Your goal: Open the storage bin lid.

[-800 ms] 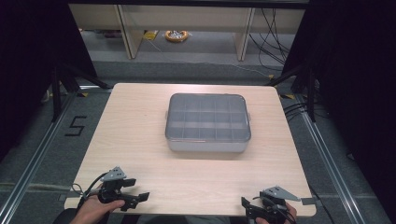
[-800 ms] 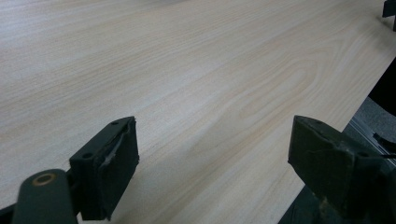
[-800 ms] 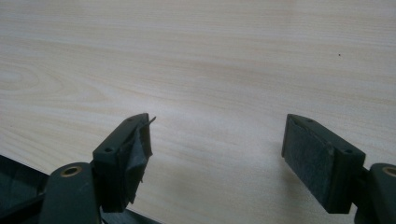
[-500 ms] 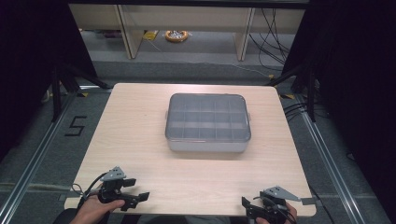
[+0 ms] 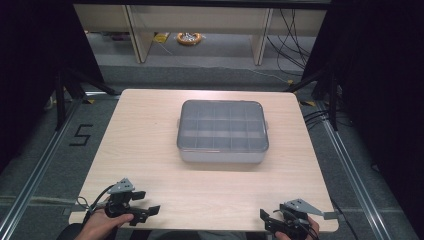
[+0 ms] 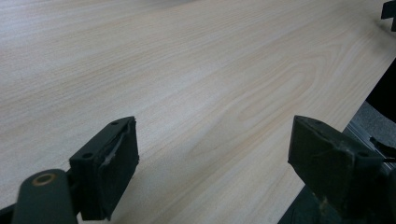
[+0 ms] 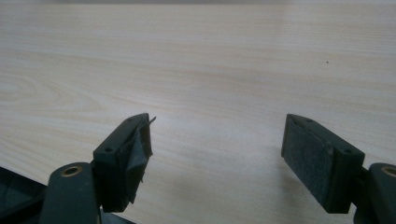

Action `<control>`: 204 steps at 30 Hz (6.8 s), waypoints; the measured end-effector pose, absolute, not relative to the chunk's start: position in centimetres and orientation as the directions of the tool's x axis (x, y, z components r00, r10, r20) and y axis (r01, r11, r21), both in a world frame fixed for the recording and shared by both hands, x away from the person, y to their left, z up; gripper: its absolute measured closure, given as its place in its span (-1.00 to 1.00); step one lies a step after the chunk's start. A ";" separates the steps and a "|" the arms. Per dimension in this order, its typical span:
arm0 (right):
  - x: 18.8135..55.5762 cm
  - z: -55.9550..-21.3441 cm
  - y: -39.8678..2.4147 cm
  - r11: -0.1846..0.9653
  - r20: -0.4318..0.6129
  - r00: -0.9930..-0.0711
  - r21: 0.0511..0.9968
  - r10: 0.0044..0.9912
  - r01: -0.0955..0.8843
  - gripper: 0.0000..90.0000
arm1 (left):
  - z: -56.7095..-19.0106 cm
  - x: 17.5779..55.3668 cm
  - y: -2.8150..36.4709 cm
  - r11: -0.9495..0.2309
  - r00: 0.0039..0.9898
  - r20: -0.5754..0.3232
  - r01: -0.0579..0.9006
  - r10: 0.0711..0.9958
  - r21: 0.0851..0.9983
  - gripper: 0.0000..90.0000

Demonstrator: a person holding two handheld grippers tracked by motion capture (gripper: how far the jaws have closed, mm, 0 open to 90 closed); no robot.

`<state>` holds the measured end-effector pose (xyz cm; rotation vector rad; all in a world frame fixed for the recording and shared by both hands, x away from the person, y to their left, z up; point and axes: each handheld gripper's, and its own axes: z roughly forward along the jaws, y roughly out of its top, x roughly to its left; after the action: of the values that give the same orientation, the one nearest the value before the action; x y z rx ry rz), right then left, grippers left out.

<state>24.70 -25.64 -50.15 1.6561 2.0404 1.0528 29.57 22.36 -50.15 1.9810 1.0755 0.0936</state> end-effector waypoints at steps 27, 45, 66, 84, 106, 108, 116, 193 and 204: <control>25.5 -50.1 -26.4 -0.039 0.277 -0.250 0.738 0.928 0.674 -0.43 | -50.1 30.7 22.3 -0.205 0.605 -0.357 0.665 0.711 0.718 -0.65; 27.7 -47.7 -27.8 -0.120 0.344 -0.234 0.755 0.910 0.645 -0.47 | -48.6 34.1 21.9 -0.140 0.585 -0.403 0.671 0.704 0.728 -0.65; 36.1 -43.3 -26.8 -0.141 0.382 -0.268 0.766 0.884 0.627 -0.47 | -46.2 39.1 20.7 -0.113 0.583 -0.436 0.677 0.686 0.727 -0.62; 44.9 -42.9 -28.7 -0.261 0.483 -0.191 0.717 0.855 0.646 -0.25 | -44.7 46.5 19.3 -0.026 0.513 -0.462 0.689 0.723 0.724 -0.32; 50.0 -44.2 -28.2 -0.319 0.541 -0.124 0.648 0.832 0.692 -0.04 | -45.7 54.0 18.6 0.041 0.434 -0.555 0.761 0.709 0.647 0.02; 50.3 -44.4 -28.1 -0.322 0.542 -0.114 0.641 0.833 0.696 0.00 | -45.9 54.5 18.5 0.046 0.431 -0.568 0.768 0.702 0.639 0.05; 51.0 -45.3 -27.6 -0.347 0.579 -0.093 0.602 0.810 0.719 0.07 | -46.1 55.3 17.7 0.046 0.436 -0.565 0.763 0.701 0.645 0.17; 36.0 -42.3 -29.4 -0.349 0.512 -0.215 0.784 0.832 0.514 0.44 | -43.8 39.3 17.3 0.003 0.608 -0.536 0.659 0.586 0.752 0.55; 34.7 -43.4 -28.9 -0.336 0.502 -0.217 0.786 0.837 0.519 0.43 | -44.9 38.7 17.5 -0.011 0.604 -0.541 0.674 0.585 0.739 0.54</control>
<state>34.65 -28.88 -43.41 1.7523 1.6051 1.5718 38.71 17.52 -44.87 1.6835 1.0512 -0.0958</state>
